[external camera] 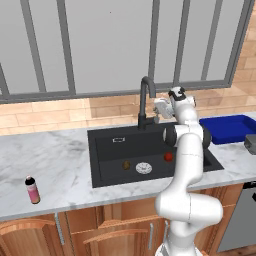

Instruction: Pick up all produce items and place them in the sink. Turn on the sink faucet to wash them. Then turn the sink off and put them in the tray.

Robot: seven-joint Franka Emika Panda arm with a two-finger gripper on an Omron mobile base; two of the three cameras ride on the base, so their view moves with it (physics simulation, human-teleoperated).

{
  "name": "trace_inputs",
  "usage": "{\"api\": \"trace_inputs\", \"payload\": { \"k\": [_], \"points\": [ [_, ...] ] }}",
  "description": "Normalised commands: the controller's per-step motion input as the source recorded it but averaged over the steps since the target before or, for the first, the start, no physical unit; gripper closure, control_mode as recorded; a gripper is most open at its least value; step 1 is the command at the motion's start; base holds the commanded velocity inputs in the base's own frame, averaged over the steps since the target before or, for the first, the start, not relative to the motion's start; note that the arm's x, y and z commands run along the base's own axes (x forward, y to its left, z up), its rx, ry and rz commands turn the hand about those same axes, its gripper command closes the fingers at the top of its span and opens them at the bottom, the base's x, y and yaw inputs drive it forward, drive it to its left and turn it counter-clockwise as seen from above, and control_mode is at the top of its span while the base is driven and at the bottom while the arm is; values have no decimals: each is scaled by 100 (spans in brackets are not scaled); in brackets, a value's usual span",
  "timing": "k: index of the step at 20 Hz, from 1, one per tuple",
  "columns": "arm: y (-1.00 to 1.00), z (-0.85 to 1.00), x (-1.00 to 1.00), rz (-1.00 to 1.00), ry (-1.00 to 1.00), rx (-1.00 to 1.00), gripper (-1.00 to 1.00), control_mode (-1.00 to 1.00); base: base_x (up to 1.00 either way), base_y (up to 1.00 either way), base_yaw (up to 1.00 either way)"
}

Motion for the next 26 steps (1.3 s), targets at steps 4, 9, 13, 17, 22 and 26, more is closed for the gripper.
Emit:
{"api": "trace_inputs", "payload": {
  "k": [4,9,13,17,22,26],
  "points": [
    [46,11,10,0,0,0,-100,-100,0,0,0],
    [7,62,1,-3,-2,-1,-100,-100,0,0,0],
    [-4,65,0,-7,0,-6,-100,-100,0,0,0],
    [-29,60,0,-7,0,-9,-100,-100,0,0,0],
    [-56,35,0,-7,0,-12,-100,-100,0,0,0],
    [-58,34,0,-5,0,-9,-100,-100,0,0,0]
  ]
}}
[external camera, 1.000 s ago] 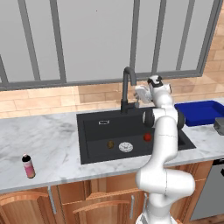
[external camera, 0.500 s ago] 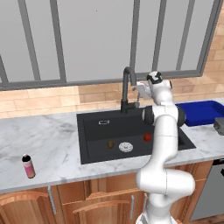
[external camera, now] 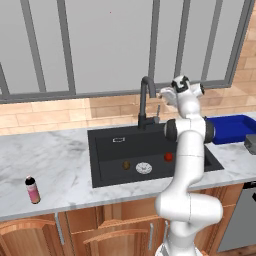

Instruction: Pick up all produce items and place them in the sink. Turn on the sink faucet to wash them. Then turn the sink off and put them in the tray.

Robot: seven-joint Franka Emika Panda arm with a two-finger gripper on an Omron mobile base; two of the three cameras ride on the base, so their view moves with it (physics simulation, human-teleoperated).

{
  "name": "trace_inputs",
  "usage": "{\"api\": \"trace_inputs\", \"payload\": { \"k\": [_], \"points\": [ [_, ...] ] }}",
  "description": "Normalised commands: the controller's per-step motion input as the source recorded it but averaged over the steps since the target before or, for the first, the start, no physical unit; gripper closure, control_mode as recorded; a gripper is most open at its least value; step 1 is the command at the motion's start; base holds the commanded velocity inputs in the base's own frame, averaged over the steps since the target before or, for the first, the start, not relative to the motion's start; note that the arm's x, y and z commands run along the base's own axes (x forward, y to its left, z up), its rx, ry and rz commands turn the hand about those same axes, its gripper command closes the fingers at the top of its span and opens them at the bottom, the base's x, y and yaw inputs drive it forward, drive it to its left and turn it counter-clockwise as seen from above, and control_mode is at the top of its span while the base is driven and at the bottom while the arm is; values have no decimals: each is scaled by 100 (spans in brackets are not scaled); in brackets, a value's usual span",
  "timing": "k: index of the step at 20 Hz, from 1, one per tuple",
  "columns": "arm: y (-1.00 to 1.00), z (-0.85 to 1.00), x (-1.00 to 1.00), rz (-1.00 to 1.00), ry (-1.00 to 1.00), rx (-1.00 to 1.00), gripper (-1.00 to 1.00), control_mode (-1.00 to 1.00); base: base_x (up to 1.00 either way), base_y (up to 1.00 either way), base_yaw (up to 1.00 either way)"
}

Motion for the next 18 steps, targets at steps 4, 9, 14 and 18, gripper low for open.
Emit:
{"api": "trace_inputs", "payload": {
  "k": [4,9,14,18],
  "points": [
    [-47,25,-19,-2,1,-5,-100,-100,0,0,0],
    [-5,0,-87,-1,4,0,-100,-100,0,0,0],
    [0,0,-100,-2,7,0,-100,-100,0,0,0],
    [0,0,-100,-3,10,0,-100,-100,0,0,0]
  ]
}}
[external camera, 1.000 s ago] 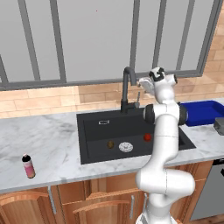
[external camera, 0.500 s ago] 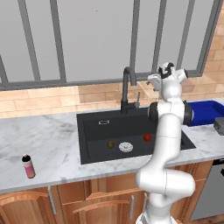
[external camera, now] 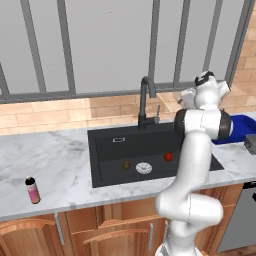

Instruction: Pick up all produce items and place them in the sink. Turn on the sink faucet to wash them. Then turn the sink off and put them in the tray.

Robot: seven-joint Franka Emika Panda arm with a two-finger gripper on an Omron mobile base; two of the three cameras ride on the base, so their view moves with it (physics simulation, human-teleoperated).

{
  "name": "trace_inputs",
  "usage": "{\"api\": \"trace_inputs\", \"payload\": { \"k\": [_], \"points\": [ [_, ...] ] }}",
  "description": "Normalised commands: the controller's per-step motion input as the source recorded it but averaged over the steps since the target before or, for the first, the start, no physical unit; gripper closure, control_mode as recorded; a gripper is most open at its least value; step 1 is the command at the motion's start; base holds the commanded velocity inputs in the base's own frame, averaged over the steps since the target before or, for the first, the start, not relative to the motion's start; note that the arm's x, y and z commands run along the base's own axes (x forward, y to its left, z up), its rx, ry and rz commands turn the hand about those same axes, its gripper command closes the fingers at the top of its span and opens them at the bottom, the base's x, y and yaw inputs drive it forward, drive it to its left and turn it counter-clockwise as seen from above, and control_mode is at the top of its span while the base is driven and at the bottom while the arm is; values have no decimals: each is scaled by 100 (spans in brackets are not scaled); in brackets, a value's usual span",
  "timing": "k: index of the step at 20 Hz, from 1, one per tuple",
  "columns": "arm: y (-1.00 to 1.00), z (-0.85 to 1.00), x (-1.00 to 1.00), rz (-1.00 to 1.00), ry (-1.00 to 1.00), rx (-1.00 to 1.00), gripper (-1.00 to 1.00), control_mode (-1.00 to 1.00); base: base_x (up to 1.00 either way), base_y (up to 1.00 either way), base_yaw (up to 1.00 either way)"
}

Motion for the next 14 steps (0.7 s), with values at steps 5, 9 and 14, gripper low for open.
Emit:
{"api": "trace_inputs", "payload": {
  "k": [5,9,14],
  "points": [
    [13,0,-100,-2,3,-1,-100,-100,0,0,0],
    [13,0,-66,-1,0,-6,-100,-100,0,0,0],
    [12,-2,-10,0,2,-11,-100,-100,0,0,0]
  ]
}}
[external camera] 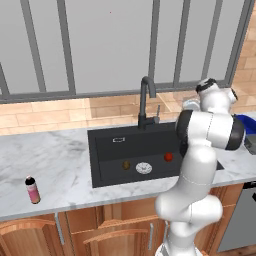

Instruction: Pick up all produce items and place them in the sink. Turn on the sink faucet to wash them. Then turn the sink off and put them in the tray.

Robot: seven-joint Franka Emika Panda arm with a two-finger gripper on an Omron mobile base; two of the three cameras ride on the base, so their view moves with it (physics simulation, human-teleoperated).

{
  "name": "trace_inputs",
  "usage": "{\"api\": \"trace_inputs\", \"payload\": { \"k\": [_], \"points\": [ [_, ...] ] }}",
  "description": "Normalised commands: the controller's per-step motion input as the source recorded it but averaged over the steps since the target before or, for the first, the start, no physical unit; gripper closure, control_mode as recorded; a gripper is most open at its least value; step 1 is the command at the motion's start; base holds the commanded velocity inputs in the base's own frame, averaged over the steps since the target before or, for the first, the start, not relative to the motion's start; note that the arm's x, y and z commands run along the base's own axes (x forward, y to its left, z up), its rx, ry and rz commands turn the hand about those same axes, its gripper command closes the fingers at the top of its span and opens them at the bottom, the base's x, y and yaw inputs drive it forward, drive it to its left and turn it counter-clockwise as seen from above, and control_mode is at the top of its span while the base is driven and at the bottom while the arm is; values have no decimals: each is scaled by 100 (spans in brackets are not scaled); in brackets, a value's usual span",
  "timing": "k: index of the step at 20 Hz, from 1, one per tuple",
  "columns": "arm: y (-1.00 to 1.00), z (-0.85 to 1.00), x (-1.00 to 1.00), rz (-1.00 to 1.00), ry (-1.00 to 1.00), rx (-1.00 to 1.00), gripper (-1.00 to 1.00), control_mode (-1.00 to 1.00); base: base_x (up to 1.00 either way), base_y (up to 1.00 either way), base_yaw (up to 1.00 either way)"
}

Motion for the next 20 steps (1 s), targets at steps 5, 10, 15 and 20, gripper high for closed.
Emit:
{"api": "trace_inputs", "payload": {
  "k": [5,10,15,20],
  "points": [
    [10,-18,0,0,7,-16,-100,-100,0,0,0],
    [7,-30,0,0,5,-18,-100,-100,0,0,0],
    [1,-39,0,0,5,-17,-100,-100,0,0,0],
    [0,-36,0,0,2,-13,-100,-100,0,0,0]
  ]
}}
